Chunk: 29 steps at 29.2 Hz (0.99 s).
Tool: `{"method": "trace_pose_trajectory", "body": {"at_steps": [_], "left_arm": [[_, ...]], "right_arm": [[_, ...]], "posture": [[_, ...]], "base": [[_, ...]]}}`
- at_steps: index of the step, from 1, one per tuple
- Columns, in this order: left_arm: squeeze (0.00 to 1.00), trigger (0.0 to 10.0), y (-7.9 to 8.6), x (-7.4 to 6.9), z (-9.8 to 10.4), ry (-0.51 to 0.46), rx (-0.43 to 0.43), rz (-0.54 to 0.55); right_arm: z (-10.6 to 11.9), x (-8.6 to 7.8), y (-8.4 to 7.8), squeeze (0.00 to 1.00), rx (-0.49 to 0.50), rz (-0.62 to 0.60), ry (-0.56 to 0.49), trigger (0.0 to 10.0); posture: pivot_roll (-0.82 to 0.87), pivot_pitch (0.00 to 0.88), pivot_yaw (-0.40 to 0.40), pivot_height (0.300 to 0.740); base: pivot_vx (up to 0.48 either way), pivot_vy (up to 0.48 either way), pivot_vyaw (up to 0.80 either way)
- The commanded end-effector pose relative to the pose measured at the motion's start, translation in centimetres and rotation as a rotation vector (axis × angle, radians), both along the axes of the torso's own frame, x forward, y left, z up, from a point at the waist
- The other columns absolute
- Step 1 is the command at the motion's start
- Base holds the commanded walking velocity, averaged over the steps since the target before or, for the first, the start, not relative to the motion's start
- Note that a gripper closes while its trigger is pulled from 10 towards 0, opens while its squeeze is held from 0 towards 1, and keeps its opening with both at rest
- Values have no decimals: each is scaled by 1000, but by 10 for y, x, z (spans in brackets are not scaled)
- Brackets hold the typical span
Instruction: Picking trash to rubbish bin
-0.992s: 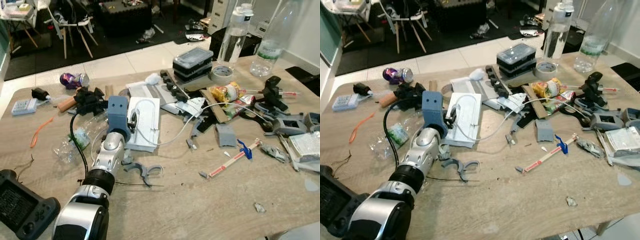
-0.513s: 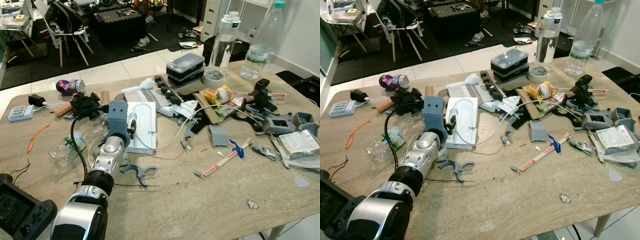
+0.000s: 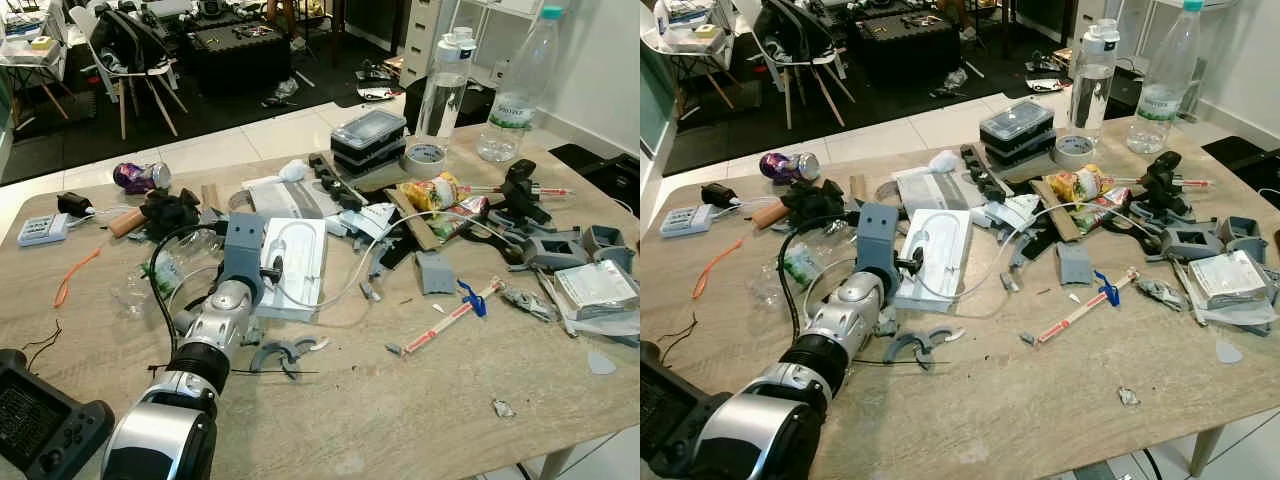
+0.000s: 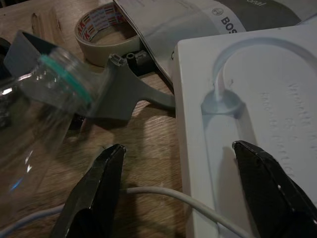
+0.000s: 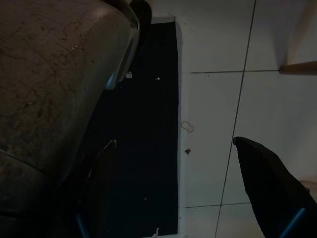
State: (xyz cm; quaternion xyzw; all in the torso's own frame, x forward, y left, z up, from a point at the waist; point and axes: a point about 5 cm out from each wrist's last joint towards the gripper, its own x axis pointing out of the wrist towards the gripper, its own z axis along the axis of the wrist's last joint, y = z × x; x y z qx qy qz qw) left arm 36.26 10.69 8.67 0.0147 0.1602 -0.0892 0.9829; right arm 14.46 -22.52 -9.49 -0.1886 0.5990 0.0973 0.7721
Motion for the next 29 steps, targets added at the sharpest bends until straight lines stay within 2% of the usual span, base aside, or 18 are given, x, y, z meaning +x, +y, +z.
{"method": "trace_pose_trajectory", "body": {"at_steps": [1,6,8,9,10,11,24,28,29], "left_arm": [[0,10000,0,-12,-24,122,20,-17],[0,10000,-3,-14,-27,142,18,-39],[0,2824,-7,-17,-30,164,5,-64],[0,1255,-8,-17,-31,174,1,-72],[0,1255,-8,-18,-32,179,-2,-76],[0,0,-10,-19,-33,196,-16,-85],[0,0,-12,-23,-38,239,-35,-110],[0,0,-15,-21,-34,217,-57,-122],[0,0,-19,-19,-29,184,-96,-140]], "right_arm": [[-2,-4,4,0,8,5,13,10000],[-2,-4,4,0,7,5,12,10000],[-2,-4,4,0,6,5,12,10000],[-2,-4,4,0,5,5,12,10000],[-2,-4,4,0,5,6,12,10000],[-2,-4,4,0,4,7,12,10000],[-2,-4,3,0,-1,10,11,10000],[-2,-4,3,0,-2,10,10,10000],[-2,-4,3,0,-3,10,9,10000]], "posture": [[-16,67,81,740],[-16,67,81,740],[-16,67,81,740],[-16,67,81,740],[-16,67,81,740],[-16,67,81,740],[-19,68,82,740],[-19,68,82,740],[-19,68,82,740]], "base": [[0,0,0],[0,0,0],[0,0,0],[0,0,0],[0,0,0],[0,0,0],[0,0,0],[0,0,0],[0,0,0]]}}
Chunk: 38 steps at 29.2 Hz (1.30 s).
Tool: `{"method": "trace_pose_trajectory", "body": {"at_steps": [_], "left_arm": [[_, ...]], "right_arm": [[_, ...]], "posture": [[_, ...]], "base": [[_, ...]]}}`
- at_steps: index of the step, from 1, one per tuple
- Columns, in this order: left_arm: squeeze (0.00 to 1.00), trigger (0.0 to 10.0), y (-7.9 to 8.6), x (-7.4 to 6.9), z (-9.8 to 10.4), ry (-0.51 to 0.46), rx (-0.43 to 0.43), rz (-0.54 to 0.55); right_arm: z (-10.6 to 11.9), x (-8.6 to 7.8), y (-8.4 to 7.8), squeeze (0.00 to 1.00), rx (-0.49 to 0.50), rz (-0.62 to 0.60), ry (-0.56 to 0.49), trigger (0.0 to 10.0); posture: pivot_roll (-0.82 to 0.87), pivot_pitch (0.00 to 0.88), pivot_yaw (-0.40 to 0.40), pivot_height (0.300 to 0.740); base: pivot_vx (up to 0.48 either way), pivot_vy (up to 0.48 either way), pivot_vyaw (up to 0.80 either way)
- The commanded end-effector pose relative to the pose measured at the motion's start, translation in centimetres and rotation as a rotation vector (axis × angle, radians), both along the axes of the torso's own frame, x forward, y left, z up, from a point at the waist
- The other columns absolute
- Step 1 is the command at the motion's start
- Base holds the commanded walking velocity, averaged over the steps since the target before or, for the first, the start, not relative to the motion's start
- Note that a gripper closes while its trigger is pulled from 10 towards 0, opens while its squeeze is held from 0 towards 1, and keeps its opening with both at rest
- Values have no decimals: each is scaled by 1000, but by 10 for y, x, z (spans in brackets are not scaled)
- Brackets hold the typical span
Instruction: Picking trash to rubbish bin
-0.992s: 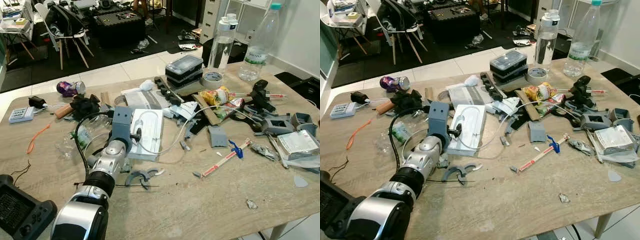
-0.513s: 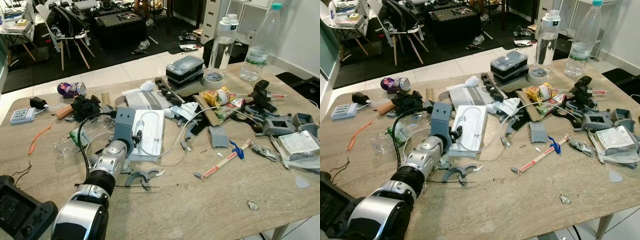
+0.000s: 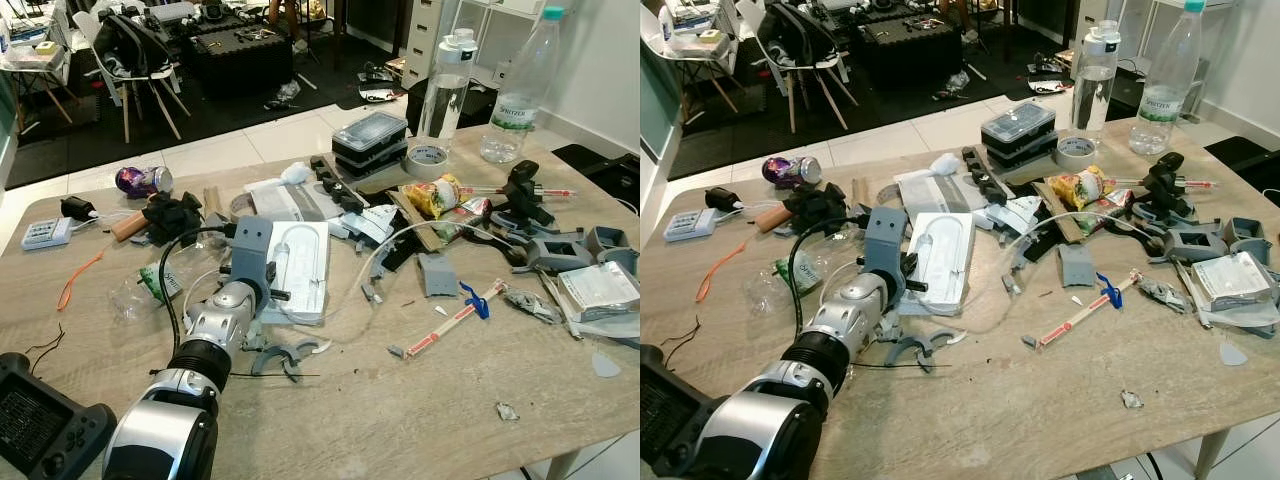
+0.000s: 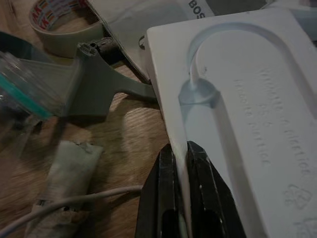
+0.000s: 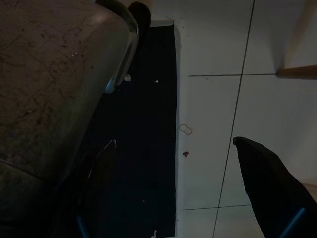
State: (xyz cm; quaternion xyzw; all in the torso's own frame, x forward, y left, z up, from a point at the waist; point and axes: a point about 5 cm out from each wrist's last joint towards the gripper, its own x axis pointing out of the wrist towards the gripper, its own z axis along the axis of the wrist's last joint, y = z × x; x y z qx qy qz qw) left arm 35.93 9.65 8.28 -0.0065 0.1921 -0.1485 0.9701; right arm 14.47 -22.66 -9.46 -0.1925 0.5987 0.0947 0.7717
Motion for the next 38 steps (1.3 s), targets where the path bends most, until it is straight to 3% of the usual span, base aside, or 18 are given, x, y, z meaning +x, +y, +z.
{"method": "trace_pose_trajectory", "body": {"at_steps": [1,3,5,6,7,9,10,14,19,24,25,26,28,29,30,31,33,38], "left_arm": [[0,0,-12,-15,-21,92,-65,-42],[0,0,-21,-11,-8,30,-174,-74],[0,0,-24,-10,-2,2,-213,-87],[0,0,-31,-7,14,-70,-318,-118],[0,0,-34,-6,22,-108,-371,-128],[0,0,-35,-5,27,-133,-404,-134],[0,0,-37,-3,38,-170,-485,-144],[0,0,-36,0,55,-229,-589,-152],[0,0,-33,0,63,-283,-613,-152],[0,235,-20,3,79,-461,-458,-60],[0,2314,-19,4,81,-481,-442,-47],[0,3412,-10,6,89,-546,-417,34],[0,3412,-7,6,91,-566,-414,59],[0,8196,-3,7,95,-592,-422,88],[0,8196,-1,7,96,-605,-429,102],[0,10000,2,6,99,-625,-449,122],[0,10000,5,6,102,-635,-482,142],[0,10000,16,10,103,-582,-692,233]], "right_arm": [[-2,-3,4,0,6,10,11,10000],[-2,-3,4,0,6,11,10,10000],[-2,-3,4,0,5,11,10,10000],[-2,-3,4,0,5,12,10,10000],[-2,-3,4,0,5,12,10,10000],[-2,-3,4,0,5,13,10,10000],[-2,-3,4,0,4,14,9,10000],[-2,-3,3,0,2,14,8,10000],[-2,-3,3,0,1,15,7,10000],[-2,-3,3,0,0,17,7,10000],[-2,-3,3,0,0,18,7,10000],[-2,-3,3,0,0,18,7,10000],[-2,-3,3,0,0,18,6,10000],[-2,-3,3,0,1,17,6,10000],[-2,-3,3,0,1,16,6,10000],[-2,-3,3,0,1,15,6,10000],[-2,-3,3,0,2,14,7,10000],[-2,-3,3,0,3,13,7,10000]], "posture": [[-17,67,80,740],[-17,67,80,740],[-17,67,80,740],[-17,67,80,740],[-17,67,80,740],[-17,67,80,740],[-18,65,79,740],[-18,65,79,740],[-21,60,79,740],[-21,60,79,740],[-21,60,79,740],[-21,60,79,740],[-21,60,79,740],[-21,60,79,740],[-21,60,79,740],[-23,63,79,740],[-23,63,79,740],[-23,63,79,740]], "base": [[0,0,0],[0,0,0],[0,0,0],[0,0,0],[0,0,0],[0,0,0],[0,0,0],[0,0,0],[0,0,0],[0,0,0],[0,0,0],[0,0,0],[0,0,0],[0,0,0],[0,0,0],[0,0,0],[0,0,0],[0,0,0]]}}
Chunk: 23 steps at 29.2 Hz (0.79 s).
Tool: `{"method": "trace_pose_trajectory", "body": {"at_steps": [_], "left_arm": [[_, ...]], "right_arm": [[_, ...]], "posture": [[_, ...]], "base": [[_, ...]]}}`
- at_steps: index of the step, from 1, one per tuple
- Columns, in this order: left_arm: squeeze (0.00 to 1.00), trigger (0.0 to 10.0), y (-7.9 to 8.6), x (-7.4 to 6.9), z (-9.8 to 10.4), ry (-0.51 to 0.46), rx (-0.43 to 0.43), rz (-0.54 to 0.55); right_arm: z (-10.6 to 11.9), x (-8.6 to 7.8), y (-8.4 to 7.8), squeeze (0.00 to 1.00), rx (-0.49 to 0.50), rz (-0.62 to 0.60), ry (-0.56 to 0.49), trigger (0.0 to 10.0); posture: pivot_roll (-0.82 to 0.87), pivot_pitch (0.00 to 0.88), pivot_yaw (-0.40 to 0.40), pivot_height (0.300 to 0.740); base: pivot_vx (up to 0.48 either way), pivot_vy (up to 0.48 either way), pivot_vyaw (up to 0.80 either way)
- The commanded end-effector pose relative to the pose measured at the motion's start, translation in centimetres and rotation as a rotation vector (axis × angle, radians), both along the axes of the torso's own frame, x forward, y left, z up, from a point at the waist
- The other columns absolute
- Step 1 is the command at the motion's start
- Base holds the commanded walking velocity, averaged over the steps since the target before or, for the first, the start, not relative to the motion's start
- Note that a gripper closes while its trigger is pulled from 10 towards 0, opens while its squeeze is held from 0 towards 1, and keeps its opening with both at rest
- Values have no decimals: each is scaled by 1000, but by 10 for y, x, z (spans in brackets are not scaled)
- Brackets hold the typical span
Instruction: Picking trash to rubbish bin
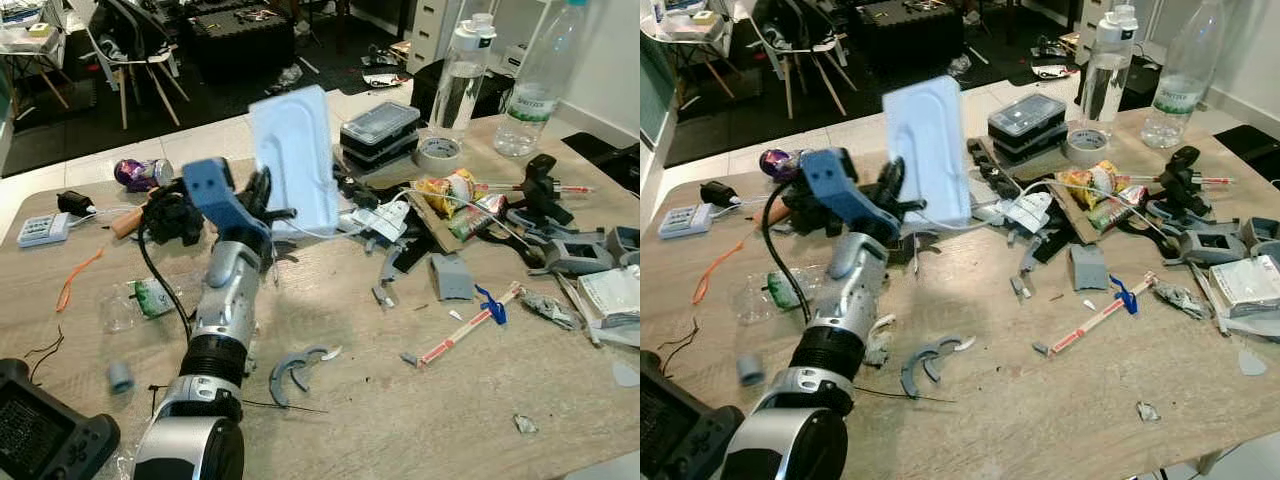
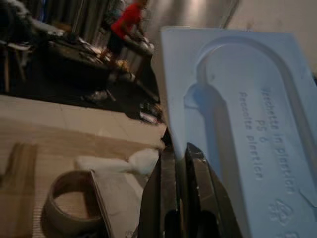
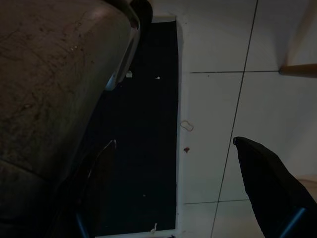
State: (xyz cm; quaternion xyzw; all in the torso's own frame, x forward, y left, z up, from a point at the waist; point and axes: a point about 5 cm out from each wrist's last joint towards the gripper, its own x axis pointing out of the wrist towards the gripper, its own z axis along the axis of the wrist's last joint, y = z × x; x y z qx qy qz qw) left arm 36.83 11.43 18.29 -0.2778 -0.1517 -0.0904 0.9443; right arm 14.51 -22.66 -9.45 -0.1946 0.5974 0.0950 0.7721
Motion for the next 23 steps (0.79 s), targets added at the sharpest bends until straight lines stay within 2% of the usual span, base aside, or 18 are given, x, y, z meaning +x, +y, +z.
{"method": "trace_pose_trajectory", "body": {"at_steps": [1,2,7,12,17,20,21,23], "left_arm": [[0,10000,0,2,3,14,-115,-13],[0,10000,0,2,3,14,-115,-13],[0,10000,3,6,9,21,-328,-53],[0,10000,-5,4,13,19,-489,-193],[0,10000,-15,1,15,11,-535,-285],[0,10000,-25,-6,26,-33,-653,-452],[0,10000,-26,-8,29,-46,-678,-483],[0,10000,-23,-9,34,-64,-799,-533]], "right_arm": [[-2,-4,3,0,6,10,10,10000],[-2,-4,3,0,6,10,10,10000],[-2,-3,3,0,5,12,9,10000],[-2,-3,3,0,5,12,9,10000],[-2,-3,3,0,5,11,8,10000],[-1,-2,3,0,5,10,7,10000],[-1,-2,3,0,4,10,7,10000],[-1,-2,3,0,4,11,7,10000]], "posture": [[-23,63,79,740],[-23,63,79,740],[-18,65,77,740],[-18,65,77,740],[-24,62,77,740],[-24,62,77,740],[-24,62,77,740],[-24,62,77,740]], "base": [[0,0,0],[0,0,0],[0,0,0],[0,0,0],[0,0,0],[0,0,0],[0,0,0],[0,0,0]]}}
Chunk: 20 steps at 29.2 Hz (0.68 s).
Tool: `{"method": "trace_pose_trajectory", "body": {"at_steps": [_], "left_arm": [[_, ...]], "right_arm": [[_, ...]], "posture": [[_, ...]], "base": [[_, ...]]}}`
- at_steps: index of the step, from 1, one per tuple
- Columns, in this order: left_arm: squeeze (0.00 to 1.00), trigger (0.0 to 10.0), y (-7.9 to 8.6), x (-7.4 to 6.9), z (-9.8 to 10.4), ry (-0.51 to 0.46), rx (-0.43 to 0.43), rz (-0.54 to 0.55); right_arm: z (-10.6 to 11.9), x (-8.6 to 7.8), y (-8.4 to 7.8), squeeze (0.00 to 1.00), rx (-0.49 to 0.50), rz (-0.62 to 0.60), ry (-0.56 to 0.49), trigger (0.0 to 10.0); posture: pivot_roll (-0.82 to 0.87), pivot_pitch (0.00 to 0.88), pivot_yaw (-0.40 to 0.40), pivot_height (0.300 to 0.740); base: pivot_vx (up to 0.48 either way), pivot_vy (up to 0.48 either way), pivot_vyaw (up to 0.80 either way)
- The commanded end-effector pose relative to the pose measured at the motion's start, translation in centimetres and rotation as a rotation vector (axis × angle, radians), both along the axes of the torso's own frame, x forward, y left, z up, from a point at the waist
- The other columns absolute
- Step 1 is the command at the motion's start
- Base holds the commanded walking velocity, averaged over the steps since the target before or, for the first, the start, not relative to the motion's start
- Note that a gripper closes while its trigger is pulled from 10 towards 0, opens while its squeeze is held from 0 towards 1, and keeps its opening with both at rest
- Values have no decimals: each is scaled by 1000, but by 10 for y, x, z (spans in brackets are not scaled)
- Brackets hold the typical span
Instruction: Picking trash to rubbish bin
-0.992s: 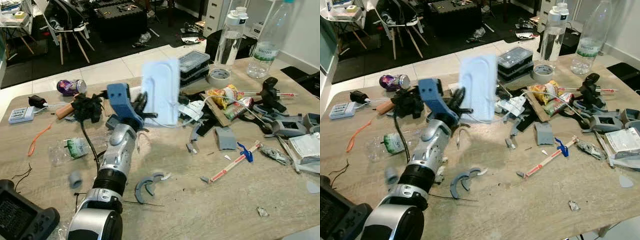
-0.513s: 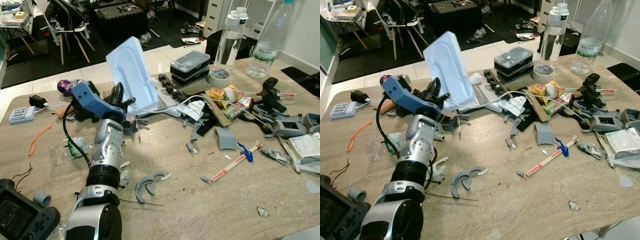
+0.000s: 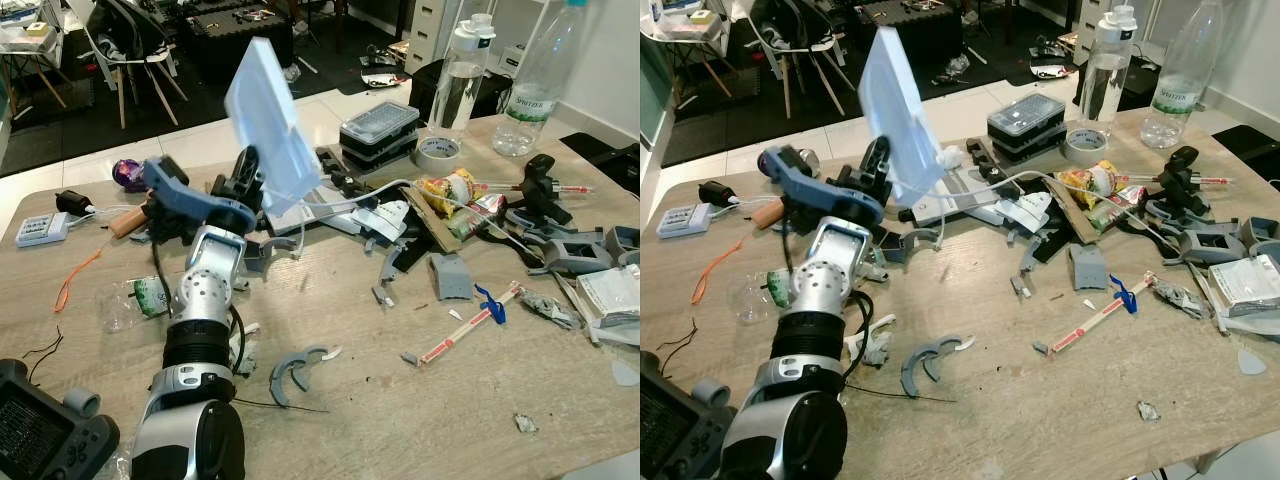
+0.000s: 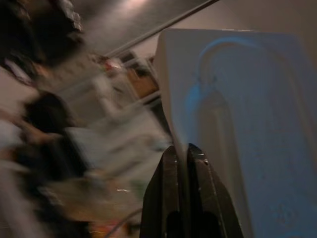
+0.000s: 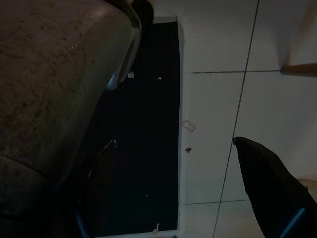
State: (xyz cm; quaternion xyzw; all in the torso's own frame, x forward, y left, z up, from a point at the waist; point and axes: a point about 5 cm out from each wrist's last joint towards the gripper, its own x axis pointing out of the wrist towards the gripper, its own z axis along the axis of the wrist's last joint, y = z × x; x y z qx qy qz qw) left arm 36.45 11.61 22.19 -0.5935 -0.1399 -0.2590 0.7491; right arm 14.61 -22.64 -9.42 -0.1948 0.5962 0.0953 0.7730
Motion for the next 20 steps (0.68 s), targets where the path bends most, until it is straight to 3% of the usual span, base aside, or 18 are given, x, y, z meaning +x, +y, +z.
{"method": "trace_pose_trajectory", "body": {"at_steps": [1,7,15,20], "left_arm": [[0,10000,-23,-5,-3,19,-167,-119],[0,10000,-19,-10,3,-32,-197,-180],[0,10000,-17,-4,8,22,-167,-141],[0,10000,14,4,36,-14,-144,-6]], "right_arm": [[-2,-3,2,0,2,10,9,10000],[-2,-3,2,0,2,12,9,10000],[-2,-3,2,0,3,13,10,10000],[-2,-3,3,0,5,12,10,10000]], "posture": [[-25,61,77,740],[-25,61,77,740],[-25,61,77,740],[-25,64,80,740]], "base": [[0,0,0],[0,0,0],[0,0,0],[0,0,0]]}}
